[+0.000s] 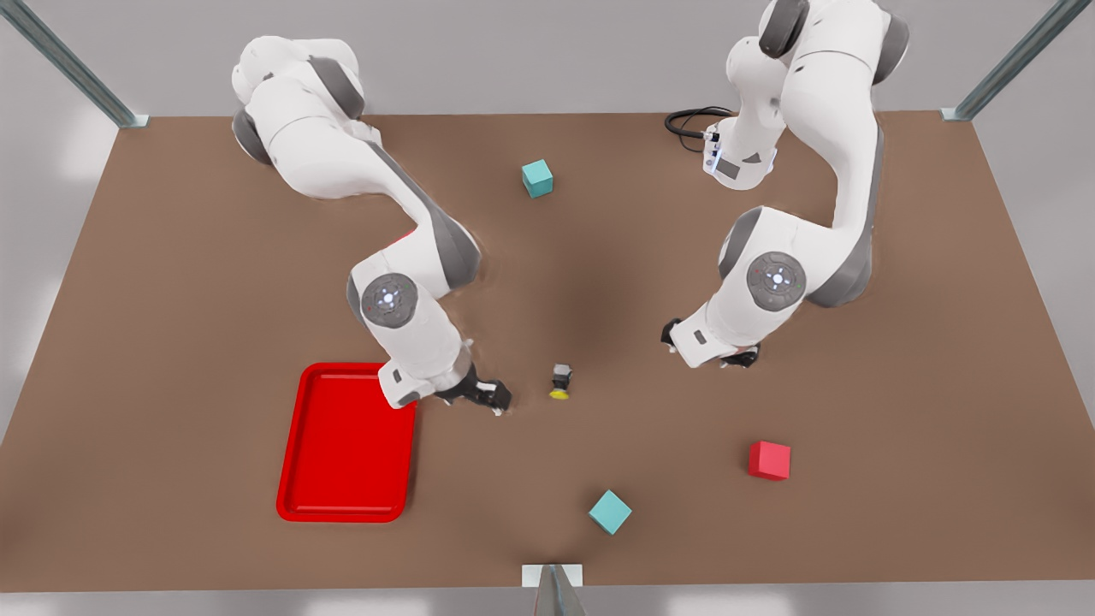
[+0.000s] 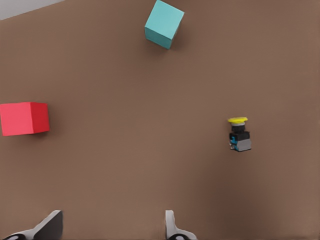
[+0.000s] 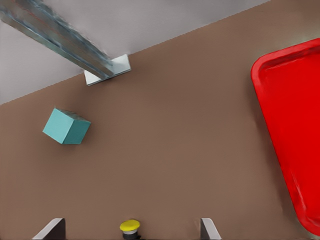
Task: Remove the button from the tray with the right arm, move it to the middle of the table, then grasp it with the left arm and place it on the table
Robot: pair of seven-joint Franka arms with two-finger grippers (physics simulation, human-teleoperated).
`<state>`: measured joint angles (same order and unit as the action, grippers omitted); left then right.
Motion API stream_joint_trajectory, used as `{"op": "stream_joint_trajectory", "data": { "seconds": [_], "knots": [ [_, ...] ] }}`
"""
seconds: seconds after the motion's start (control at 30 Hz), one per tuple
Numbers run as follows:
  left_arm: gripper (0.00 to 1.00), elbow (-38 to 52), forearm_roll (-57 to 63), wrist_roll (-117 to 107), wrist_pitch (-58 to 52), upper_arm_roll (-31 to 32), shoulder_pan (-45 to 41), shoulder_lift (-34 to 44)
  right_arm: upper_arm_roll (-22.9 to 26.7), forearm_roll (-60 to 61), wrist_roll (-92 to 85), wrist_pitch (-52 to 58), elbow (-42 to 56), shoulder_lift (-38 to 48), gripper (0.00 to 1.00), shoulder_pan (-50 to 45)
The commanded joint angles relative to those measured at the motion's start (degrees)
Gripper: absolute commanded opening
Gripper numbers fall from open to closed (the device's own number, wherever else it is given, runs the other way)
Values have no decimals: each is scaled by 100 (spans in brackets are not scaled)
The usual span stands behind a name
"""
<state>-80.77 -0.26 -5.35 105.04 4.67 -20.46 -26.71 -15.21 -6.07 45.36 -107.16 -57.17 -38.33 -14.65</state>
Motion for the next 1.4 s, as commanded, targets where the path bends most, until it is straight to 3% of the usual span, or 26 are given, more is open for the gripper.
{"op": "stream_joint_trajectory", "data": {
  "seconds": [0.0,0.07,0.1,0.3,0.6,0.67,1.37],
  "knots": [
    [100,9,8,-2372,1052,16,-335,-352,18,10,-3340,1805,-1206,1256,100,910],
    [100,0,8,-3269,1799,271,-485,-756,88,18,-4395,618,-3333,2478,100,2044],
    [100,0,8,-3305,1993,394,-485,-862,62,18,-4430,670,-3371,2576,100,2229],
    [100,9,35,-3973,3075,412,-793,-1600,71,-34,-4360,1215,-2765,2541,100,2326],
    [100,9,17,-4228,3540,543,-1039,-2224,88,1,-4351,1417,-2677,2532,100,2361],
    [100,0,492,-4184,3602,543,-1074,-2251,88,-43,-4325,1426,-2624,2523,100,2361],
    [100,62,509,-3007,3734,552,-1065,-2629,88,-43,-4352,1312,-2466,2418,100,2370]
  ]
}}
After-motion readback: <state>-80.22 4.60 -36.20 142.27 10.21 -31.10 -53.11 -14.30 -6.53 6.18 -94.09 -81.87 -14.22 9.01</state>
